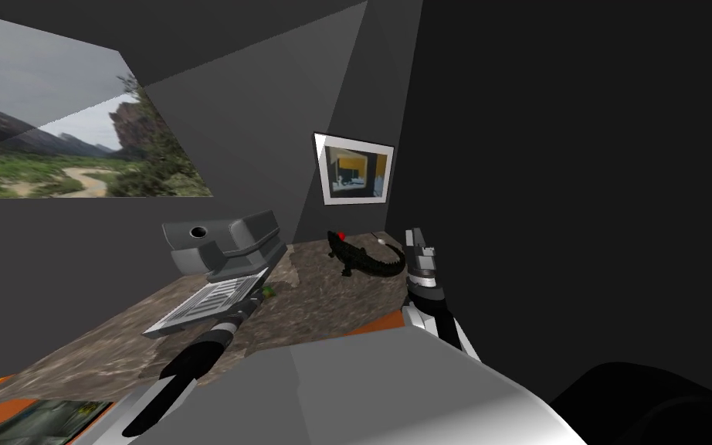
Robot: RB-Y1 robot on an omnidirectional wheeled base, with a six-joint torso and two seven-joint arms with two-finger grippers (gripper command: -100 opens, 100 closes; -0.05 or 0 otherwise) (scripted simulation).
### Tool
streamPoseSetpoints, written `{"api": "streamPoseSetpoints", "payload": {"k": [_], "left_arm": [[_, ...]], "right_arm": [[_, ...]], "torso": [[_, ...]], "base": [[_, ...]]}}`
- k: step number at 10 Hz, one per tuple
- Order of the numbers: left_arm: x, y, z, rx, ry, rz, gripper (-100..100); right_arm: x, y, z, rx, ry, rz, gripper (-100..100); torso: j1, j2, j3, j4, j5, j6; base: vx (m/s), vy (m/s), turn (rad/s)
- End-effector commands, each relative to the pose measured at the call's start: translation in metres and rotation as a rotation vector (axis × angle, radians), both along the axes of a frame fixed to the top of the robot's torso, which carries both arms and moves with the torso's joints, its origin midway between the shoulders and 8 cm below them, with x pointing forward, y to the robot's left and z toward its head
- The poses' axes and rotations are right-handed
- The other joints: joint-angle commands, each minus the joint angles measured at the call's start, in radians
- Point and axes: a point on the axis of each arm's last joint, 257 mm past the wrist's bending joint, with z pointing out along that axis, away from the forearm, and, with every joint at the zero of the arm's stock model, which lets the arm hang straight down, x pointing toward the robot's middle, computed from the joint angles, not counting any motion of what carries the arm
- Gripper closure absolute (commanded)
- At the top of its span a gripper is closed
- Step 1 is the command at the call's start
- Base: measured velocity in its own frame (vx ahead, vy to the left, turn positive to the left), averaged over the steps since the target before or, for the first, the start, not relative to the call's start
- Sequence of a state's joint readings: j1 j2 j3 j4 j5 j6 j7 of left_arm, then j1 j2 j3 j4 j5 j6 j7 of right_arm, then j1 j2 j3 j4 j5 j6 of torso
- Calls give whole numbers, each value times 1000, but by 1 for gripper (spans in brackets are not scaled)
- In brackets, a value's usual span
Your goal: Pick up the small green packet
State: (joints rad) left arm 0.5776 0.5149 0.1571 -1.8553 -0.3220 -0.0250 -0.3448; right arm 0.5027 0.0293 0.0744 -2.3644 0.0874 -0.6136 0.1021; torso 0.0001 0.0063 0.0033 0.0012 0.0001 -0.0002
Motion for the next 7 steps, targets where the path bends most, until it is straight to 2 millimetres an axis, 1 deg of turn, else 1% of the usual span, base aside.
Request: {"api": "streamPoseSetpoints", "payload": {"k": [1, 2, 4, 7], "left_arm": [[6, -1, 2, 32, 11, -10, -100], [12, -2, 3, 56, 17, -19, -100], [19, -4, 6, 95, 27, -31, -100], [30, -6, 7, 169, 53, -47, -100]], "right_arm": [[0, 0, 0, 0, 0, 0, 0], [0, 0, 0, 0, 0, 0, 0], [0, 0, 0, 0, 0, 0, 0], [0, 0, 0, 0, 0, 0, 0]], "torso": [[0, 0, 0, 0, 0, 0], [0, 6, 3, 1, 0, 0], [1, 8, 5, 2, 0, 0], [0, 10, 6, 3, 0, 0]], "base": [[-215, 7, -49], [-221, 32, -52], [-202, -2, -48], [-241, -6, -78]]}}
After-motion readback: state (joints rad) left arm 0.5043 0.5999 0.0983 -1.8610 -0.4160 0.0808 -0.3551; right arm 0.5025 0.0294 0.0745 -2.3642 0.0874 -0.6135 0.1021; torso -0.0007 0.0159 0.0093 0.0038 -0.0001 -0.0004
